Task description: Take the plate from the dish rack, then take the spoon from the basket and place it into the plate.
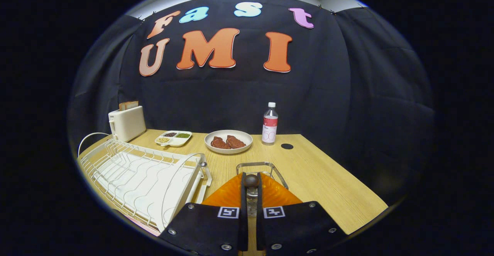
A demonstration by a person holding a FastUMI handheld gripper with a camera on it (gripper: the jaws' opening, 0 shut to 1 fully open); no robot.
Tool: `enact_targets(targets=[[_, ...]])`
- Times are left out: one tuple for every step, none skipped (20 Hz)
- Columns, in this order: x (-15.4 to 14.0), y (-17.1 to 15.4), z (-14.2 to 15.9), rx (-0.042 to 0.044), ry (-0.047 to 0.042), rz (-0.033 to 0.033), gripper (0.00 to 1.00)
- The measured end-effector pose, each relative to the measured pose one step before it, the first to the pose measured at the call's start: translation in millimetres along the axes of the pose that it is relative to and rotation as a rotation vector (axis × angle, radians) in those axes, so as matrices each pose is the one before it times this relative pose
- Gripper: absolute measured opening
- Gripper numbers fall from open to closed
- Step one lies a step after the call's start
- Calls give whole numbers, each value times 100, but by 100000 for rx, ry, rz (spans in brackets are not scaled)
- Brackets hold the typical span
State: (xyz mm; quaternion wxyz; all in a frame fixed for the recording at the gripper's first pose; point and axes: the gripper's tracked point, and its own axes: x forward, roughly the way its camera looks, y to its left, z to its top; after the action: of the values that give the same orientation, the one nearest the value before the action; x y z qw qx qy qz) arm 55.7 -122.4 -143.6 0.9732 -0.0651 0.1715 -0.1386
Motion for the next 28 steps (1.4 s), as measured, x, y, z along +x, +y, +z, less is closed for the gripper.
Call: enact_targets(targets=[[-310, -64, 540, 202, -977, -153, 8], [-391, -106, 471, 279, -540, -392, 8], [-574, -157, 600, 225, -1301, -73, 8], [-519, -2, 803, -376, -1847, 395, 8], [-635, -35, 745, -330, -1508, 163, 8], [-592, 36, 887, -420, -1475, 483, 8], [-609, 135, 852, -32, -1464, 796, 8], [-822, 316, 968, 209, -1603, 1372, 8], [-627, 437, 903, 159, -1388, 1807, 9], [-646, 437, 935, 133, -1580, 1943, 8], [-783, 455, 718, -47, -1061, 1831, 8], [-582, 364, 615, -106, -1122, 1366, 8], [-435, 347, 799, -331, -1358, 1097, 8], [-526, 244, 641, -258, -838, 948, 8], [-531, 212, 517, 36, -646, 962, 8], [-504, 262, 567, 791, -578, 978, 8], [-539, 262, 415, 1032, -302, 966, 8], [-472, 265, 451, 579, -354, 1201, 8], [-480, 250, 454, 140, -783, 1023, 8], [-427, 276, 381, -261, -657, 1052, 8], [-543, 323, 320, -171, -646, 1235, 8], [-597, 528, 291, -235, -534, 1559, 8], [-512, 464, 236, 78, -435, 1562, 8], [-445, 502, 109, -210, -418, 1780, 8], [-419, 524, 135, 37, -432, 1696, 8], [-473, 655, -16, 37, -151, 2015, 8], [-444, 670, -48, 369, -48, 2008, 8], [-404, 678, -35, 458, -40, 2052, 8]])
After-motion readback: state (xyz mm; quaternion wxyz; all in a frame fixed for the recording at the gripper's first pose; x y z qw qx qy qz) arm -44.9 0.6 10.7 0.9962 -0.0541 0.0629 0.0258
